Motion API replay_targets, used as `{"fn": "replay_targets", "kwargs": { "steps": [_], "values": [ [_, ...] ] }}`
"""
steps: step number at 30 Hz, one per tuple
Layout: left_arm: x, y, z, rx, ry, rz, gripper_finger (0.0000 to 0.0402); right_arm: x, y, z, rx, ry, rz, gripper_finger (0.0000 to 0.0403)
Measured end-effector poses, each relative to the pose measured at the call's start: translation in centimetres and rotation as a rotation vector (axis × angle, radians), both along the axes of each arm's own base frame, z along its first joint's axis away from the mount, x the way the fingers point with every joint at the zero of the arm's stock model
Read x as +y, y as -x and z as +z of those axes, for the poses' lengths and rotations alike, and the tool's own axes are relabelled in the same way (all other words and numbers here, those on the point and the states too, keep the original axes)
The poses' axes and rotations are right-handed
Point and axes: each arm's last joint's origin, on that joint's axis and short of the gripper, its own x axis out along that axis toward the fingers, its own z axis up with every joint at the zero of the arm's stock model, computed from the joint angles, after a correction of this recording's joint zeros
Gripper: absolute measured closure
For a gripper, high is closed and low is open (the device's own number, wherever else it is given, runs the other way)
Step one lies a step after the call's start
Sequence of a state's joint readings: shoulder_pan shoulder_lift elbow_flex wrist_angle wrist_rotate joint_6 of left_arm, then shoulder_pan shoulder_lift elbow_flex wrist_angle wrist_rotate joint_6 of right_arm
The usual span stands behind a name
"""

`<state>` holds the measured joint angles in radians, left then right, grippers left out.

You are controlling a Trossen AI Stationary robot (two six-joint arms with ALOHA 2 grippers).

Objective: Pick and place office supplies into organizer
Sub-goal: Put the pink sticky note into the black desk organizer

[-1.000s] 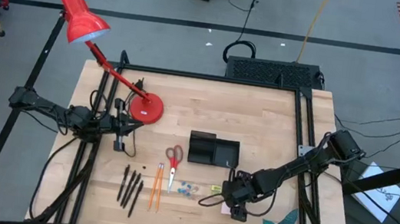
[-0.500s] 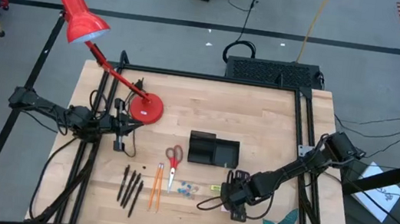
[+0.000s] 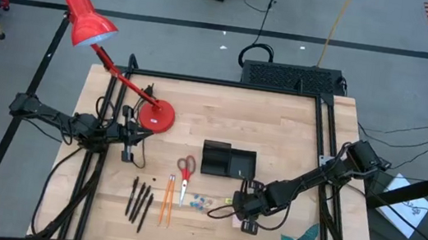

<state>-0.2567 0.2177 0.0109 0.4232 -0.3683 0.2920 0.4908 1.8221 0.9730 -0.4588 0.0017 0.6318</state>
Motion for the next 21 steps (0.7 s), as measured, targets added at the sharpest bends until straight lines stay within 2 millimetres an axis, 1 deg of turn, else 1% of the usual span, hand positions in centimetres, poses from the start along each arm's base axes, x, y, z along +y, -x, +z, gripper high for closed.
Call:
{"fn": "replay_targets", "kwargs": {
  "steps": [2, 5, 12, 15, 21],
  "values": [
    [0.0, 0.0, 0.0, 0.001, -0.001, 0.000, 0.0369, 0.0, 0.1, 0.3, -0.005, 0.001, 0.005, 0.0383],
    [0.0, 0.0, 0.0, 0.000, -0.002, 0.000, 0.0369, -0.2, 0.1, 1.1, -0.028, -0.001, 0.013, 0.0392],
    [0.0, 0.0, 0.0, 0.000, -0.001, 0.001, 0.0369, -1.1, 0.8, 4.8, -0.163, 0.063, -0.016, 0.0395],
    [0.0, 0.0, 0.0, 0.001, -0.001, 0.001, 0.0369, -1.5, 1.2, 6.5, -0.216, 0.060, -0.028, 0.0395],
    [0.0, 0.0, 0.0, 0.001, -0.001, 0.001, 0.0369, -2.0, 1.3, 8.2, -0.288, 0.039, -0.026, 0.0395]
  ]
}}
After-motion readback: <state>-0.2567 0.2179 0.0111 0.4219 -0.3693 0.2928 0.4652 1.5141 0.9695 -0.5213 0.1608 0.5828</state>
